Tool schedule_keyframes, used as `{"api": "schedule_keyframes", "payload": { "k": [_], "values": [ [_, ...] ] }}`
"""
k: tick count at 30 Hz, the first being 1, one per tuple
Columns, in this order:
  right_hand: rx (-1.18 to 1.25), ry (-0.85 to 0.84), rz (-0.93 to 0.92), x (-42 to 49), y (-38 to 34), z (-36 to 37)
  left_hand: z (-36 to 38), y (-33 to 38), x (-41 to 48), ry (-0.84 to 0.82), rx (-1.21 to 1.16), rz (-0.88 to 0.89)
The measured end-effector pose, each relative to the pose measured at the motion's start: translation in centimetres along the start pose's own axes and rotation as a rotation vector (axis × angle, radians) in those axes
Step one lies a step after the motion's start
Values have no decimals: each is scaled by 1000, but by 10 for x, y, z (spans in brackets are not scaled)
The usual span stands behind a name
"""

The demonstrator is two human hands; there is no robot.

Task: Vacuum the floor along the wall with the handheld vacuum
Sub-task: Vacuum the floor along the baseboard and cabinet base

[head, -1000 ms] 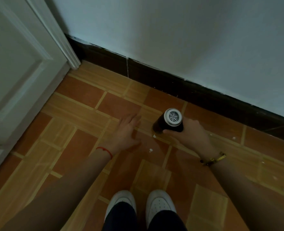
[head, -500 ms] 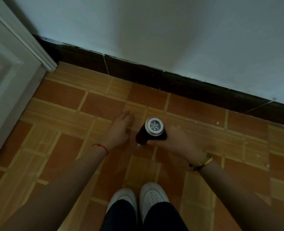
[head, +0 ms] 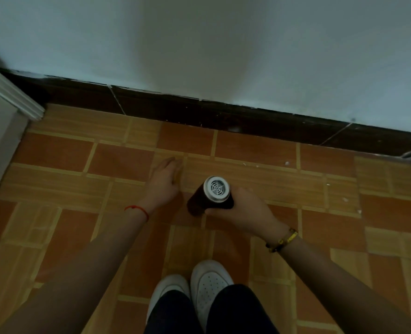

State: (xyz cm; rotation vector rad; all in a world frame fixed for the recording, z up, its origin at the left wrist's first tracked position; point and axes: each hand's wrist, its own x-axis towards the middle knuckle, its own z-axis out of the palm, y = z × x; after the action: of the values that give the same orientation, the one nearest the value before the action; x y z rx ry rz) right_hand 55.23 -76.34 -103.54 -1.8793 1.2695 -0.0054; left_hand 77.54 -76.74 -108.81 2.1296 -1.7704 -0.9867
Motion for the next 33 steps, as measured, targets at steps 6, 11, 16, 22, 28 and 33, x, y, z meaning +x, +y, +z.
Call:
{"api": "schedule_keyframes", "payload": {
  "k": [6,11,16,22,28,33],
  "values": [
    [115,229,182,-7,34,-29,19,27,5,-90,6,64],
    [145,397,266,-4,64,-52,34,45,14,-118,39,126],
    [66,547,314,3,83,-73,41,54,20,-140,58,183],
    [11,472,258,8,83,-74,47,62,28,-126,67,209],
    [43,508,269,6,85,-64,54,77,29,-127,87,226],
    [-7,567,275,3,87,-67,57,81,33,-111,108,208]
  ]
}}
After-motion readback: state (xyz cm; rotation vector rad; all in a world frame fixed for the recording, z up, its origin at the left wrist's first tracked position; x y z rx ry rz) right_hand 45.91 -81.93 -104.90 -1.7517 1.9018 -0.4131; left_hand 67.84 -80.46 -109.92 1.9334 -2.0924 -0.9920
